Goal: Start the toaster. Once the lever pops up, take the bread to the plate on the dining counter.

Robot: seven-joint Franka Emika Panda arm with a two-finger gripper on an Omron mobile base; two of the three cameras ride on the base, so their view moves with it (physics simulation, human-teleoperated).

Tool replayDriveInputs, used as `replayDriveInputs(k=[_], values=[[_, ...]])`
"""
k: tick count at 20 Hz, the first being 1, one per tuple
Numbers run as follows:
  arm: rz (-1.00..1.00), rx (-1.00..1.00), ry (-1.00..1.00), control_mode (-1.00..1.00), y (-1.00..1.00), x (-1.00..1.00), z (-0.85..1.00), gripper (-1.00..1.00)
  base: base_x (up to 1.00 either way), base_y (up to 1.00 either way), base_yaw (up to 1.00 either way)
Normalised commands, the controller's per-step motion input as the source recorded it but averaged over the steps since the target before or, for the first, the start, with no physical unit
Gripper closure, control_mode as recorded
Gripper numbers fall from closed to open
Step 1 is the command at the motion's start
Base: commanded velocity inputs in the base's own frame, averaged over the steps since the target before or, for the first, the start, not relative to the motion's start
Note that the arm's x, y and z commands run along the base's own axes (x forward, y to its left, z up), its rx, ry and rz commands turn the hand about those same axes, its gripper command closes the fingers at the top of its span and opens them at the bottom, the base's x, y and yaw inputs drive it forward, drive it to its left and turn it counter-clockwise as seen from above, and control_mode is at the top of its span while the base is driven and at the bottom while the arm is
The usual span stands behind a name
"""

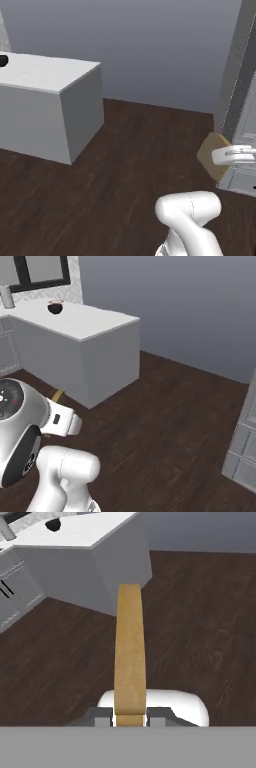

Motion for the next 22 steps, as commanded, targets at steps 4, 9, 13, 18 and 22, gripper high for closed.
replayDriveInputs(k=[4,9,13,18,22], values=[[0.00,0.00,0.00,1.00,0.00,0.00,0.00,1.00,1.00,0.61,-0.25],[0.00,0.00,0.00,1.00,0.00,0.00,0.00,1.00,1.00,0.60,-0.25],[0.00,0.00,0.00,1.00,0.00,0.00,0.00,1.00,1.00,0.58,-0.25],[0.00,0.00,0.00,1.00,0.00,0.00,0.00,1.00,1.00,0.47,-0.25],[0.00,0.00,0.00,1.00,0.00,0.00,0.00,1.00,1.00,0.24,-0.23]])
